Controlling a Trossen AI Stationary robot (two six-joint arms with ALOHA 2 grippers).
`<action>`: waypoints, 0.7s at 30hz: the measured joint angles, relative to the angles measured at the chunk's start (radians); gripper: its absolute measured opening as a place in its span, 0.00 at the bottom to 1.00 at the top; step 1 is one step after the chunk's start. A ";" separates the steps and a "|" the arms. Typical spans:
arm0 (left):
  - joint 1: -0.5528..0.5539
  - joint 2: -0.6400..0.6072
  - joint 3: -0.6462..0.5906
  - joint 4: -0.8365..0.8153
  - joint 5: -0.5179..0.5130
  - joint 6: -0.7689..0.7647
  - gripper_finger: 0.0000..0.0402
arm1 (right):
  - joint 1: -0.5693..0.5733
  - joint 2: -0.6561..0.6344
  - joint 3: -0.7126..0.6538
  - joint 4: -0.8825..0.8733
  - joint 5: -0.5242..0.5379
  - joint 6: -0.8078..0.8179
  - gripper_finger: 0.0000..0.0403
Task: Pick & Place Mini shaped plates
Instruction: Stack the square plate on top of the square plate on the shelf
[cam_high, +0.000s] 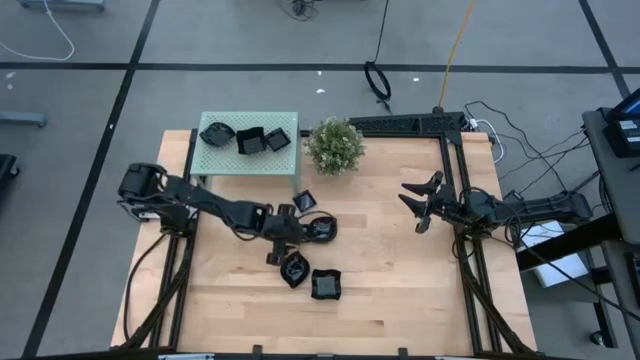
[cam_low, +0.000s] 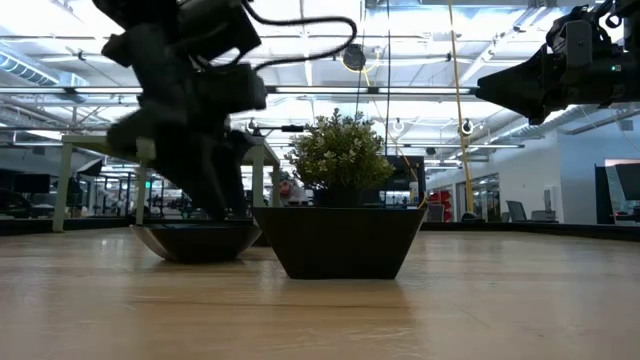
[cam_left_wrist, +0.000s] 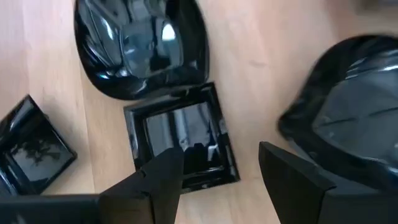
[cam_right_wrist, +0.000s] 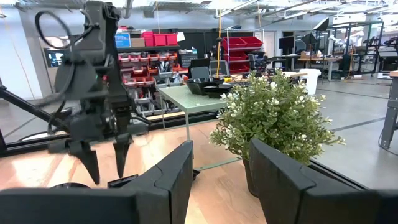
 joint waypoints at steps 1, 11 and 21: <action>-0.008 0.016 0.000 0.007 -0.025 -0.003 0.53 | 0.000 0.000 0.000 0.000 0.000 0.000 0.36; -0.048 0.098 0.002 0.043 -0.162 -0.093 0.48 | 0.000 0.000 0.000 0.000 0.000 0.000 0.36; -0.058 0.099 0.002 0.045 -0.130 -0.132 0.07 | 0.000 0.000 0.000 0.000 0.000 0.000 0.36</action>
